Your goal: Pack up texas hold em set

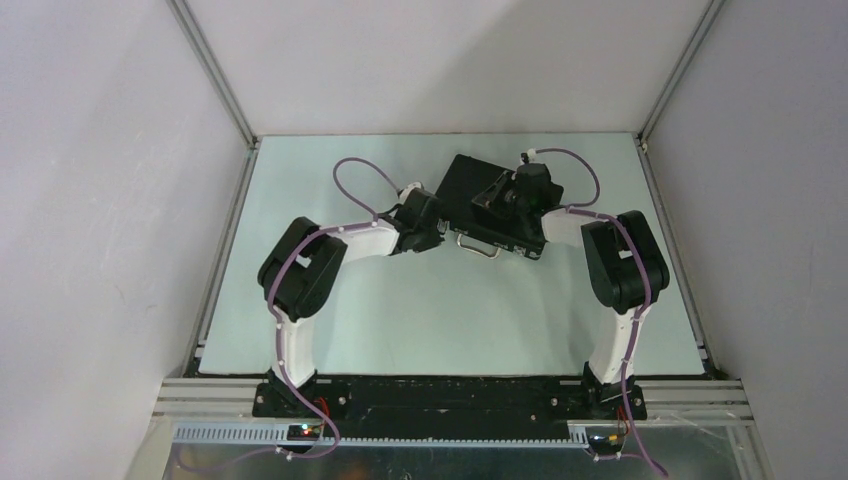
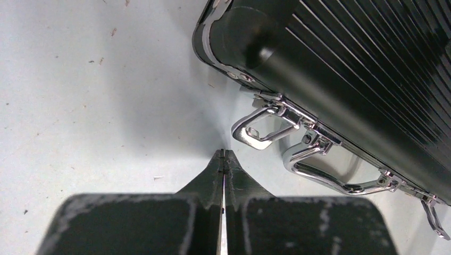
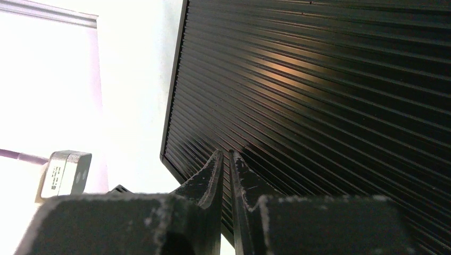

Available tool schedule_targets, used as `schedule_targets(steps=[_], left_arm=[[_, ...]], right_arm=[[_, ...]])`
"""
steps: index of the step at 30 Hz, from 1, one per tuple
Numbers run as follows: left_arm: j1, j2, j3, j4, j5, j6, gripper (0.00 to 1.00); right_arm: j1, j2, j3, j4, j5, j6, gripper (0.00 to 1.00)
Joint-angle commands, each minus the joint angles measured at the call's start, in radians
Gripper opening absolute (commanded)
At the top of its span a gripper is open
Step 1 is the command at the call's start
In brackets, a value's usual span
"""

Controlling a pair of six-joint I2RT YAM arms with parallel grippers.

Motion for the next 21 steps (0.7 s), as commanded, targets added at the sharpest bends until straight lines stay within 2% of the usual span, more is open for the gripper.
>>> schedule_targets(steps=[1,9,21], left_arm=[[-0.015,-0.040,-0.024,0.002,-0.052,-0.007,0.00],[-0.031,-0.089,-0.012,0.015,-0.118,0.048,0.00],[-0.009,-0.023,0.127,-0.010,-0.082,0.117,0.00]], right_arm=[[-0.014,0.012,-0.031,-0.072,0.020,-0.023,0.13],[-0.025,0.011,-0.042,-0.060,0.006,-0.022,0.13],[-0.029,0.017,-0.042,-0.052,-0.014,-0.023,0.12]])
